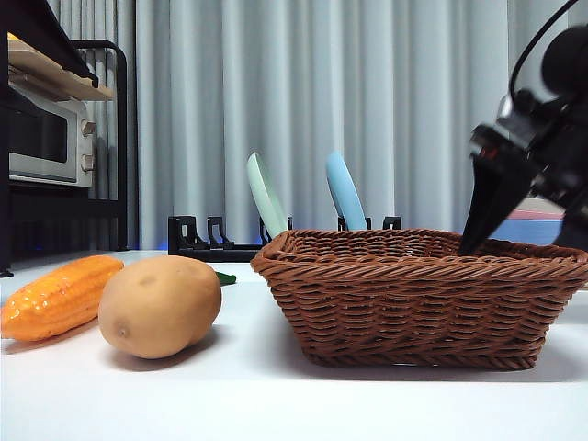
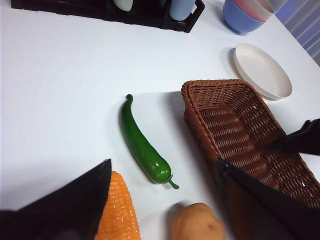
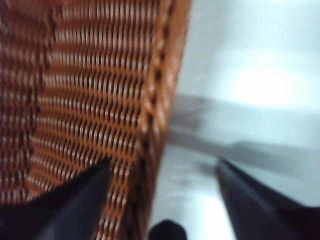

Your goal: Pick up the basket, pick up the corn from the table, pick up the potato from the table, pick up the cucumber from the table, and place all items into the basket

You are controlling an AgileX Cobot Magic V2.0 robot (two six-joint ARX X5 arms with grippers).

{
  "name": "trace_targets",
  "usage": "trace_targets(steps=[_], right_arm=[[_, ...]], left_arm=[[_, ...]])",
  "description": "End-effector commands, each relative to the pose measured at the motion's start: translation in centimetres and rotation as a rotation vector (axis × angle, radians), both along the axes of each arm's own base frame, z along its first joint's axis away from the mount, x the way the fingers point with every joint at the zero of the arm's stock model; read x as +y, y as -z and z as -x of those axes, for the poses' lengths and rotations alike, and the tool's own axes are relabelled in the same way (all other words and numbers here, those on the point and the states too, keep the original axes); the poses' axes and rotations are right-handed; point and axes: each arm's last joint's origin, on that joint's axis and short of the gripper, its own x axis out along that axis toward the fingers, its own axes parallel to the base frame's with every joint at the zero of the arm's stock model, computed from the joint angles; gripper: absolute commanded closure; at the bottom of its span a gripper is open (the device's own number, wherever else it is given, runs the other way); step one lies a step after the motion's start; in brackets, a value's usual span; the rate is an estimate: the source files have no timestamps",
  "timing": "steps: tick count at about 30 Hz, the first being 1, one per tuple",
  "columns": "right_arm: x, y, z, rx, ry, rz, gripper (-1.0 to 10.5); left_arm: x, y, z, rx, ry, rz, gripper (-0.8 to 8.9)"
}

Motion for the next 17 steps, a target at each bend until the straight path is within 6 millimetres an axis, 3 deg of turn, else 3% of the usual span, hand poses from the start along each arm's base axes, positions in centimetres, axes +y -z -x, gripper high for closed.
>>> trace_targets(steps=[1, 2, 9, 17], right_arm=[[0.6, 0.3, -0.1, 0.002, -0.015, -0.002, 8.8], [0.8, 0.3, -0.1, -0.001, -0.016, -0.003, 9.6], [0.7, -1.7, 0.3, -0.050, 0.029, -0.028, 9.6], [-0.3, -5.9, 0.7, -0.113, 0.065, -0.046, 9.6]], left_arm=[[-0.1, -0.1, 0.0, -0.011, 0.009, -0.006, 4.68], [-0.1, -0.1, -0.1, -0.011, 0.008, -0.006, 4.68], [-1.0, 0.2, -1.6, 0.028, 0.007, -0.014, 4.68], [-5.2, 0.1, -7.4, 0.143, 0.062, -0.114, 4.67]])
